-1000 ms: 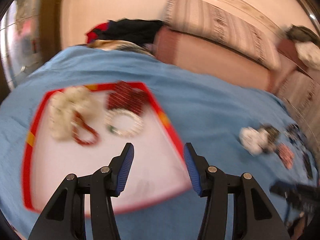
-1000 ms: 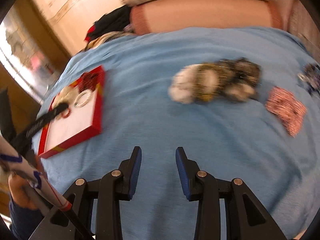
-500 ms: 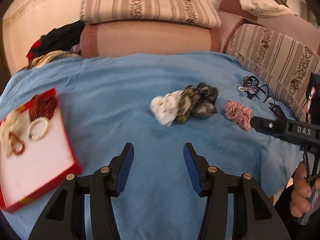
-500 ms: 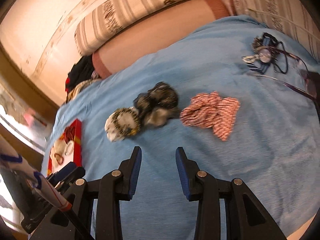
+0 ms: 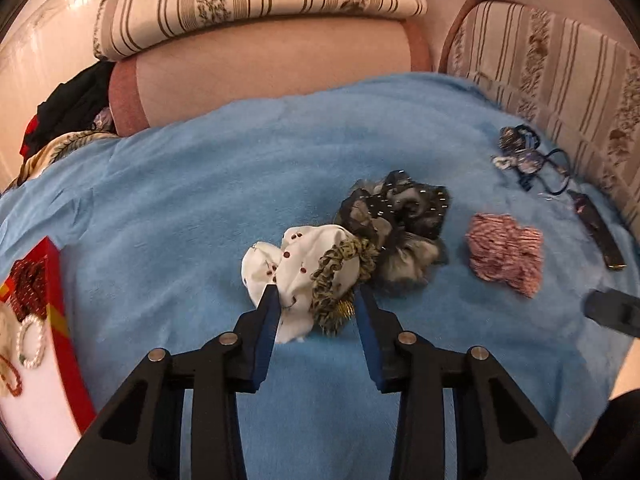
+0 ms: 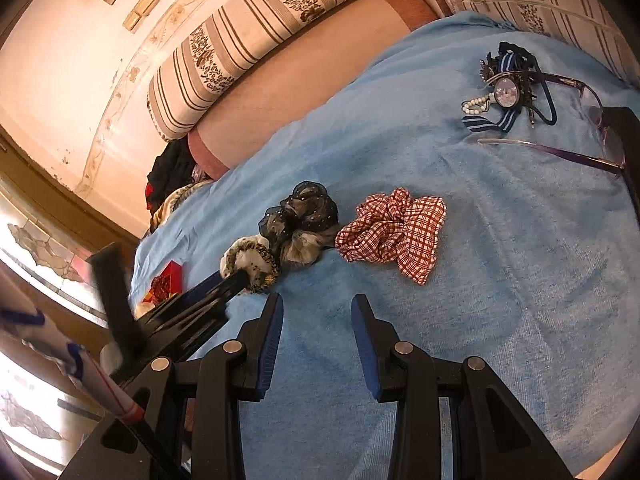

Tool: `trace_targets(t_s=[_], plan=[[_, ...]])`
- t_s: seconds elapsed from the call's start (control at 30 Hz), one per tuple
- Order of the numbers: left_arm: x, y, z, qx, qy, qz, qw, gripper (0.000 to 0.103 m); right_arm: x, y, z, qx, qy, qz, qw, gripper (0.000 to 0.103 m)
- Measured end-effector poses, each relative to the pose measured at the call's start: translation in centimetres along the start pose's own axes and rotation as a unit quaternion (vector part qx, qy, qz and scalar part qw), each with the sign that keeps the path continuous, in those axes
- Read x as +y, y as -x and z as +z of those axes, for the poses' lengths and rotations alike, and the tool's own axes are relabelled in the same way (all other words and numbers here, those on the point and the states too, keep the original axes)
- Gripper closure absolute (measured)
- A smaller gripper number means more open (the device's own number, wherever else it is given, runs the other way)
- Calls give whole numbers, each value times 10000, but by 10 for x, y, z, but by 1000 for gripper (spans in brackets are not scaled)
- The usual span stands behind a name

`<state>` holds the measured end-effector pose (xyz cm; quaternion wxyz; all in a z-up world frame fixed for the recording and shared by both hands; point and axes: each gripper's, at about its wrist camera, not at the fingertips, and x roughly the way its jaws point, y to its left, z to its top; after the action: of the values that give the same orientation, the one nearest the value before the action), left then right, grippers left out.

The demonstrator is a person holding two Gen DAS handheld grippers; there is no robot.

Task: Organize jewelry
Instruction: 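Grasp the leopard-print scrunchie with the left tool while the right tool grasps the red gingham scrunchie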

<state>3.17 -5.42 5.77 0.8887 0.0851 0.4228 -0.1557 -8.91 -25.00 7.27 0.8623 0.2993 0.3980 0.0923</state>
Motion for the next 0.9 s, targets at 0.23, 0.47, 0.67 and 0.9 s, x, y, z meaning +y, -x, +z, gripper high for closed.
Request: trace_targets(t_s=[0.23,0.47,0.67,0.9], plan=[[14,-7,-2,-58,423,-239,9988,92,-12,2,4,-97,-181,-140,9997,65],[39,60,-41,-400,507,-754,9951,92,-39,4,22,-246,-684,-640,9953,56],[75,66,-64,-445,819,-950,9911,92,-55,-29,35,207,-1027,-807,9912,56],[108,57,-64,-486,1194,-1047,9861,82,-54,-64,42,289,-922,-1364,9859,53]])
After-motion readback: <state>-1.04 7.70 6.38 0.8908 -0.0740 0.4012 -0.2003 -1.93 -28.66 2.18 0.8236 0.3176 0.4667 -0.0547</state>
